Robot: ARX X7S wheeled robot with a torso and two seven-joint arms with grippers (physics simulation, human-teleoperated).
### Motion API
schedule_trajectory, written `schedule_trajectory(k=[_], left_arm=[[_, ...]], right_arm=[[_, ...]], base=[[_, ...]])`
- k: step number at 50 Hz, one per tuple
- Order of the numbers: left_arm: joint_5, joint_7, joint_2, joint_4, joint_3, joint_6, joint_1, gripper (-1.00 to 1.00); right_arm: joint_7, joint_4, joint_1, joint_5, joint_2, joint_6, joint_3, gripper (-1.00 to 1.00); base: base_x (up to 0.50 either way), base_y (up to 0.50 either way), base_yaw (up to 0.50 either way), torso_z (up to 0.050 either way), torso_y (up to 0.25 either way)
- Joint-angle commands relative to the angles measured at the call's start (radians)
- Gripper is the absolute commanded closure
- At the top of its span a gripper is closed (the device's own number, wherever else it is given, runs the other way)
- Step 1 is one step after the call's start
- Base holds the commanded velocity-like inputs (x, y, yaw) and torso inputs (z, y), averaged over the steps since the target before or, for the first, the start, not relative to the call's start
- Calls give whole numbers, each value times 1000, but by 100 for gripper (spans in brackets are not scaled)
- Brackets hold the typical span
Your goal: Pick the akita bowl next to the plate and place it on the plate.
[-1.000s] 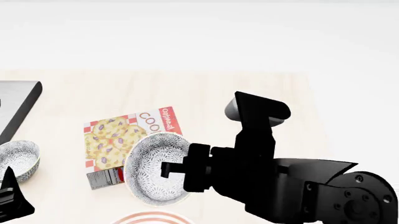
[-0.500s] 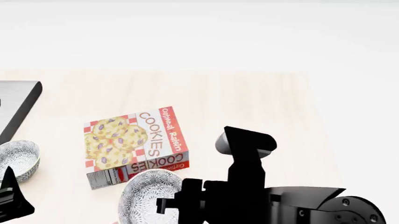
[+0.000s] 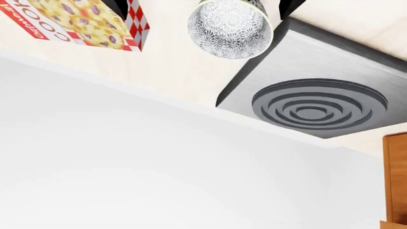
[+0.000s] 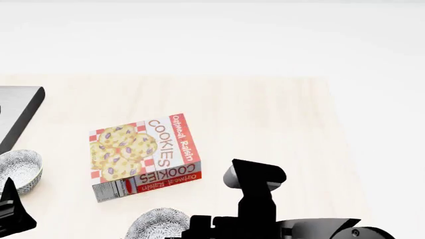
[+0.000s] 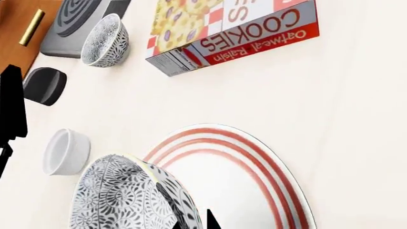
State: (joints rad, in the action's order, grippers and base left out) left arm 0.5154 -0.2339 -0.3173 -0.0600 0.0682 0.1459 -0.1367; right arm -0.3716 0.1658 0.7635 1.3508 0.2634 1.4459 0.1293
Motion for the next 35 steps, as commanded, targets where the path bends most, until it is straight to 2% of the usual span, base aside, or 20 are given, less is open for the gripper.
schedule_trajectory(k=[1,35], left_arm=[[4,-6,-3,-7,-2,5,1,-100],[10,-8,-8,2,-8,-6,0,-100]], right_arm=[[25,-2,-18,10,12,-19,31,100],[142,21,-24,-65,21,-90,173,100]], base=[[0,0,0,0,10],[0,0,0,0,0]])
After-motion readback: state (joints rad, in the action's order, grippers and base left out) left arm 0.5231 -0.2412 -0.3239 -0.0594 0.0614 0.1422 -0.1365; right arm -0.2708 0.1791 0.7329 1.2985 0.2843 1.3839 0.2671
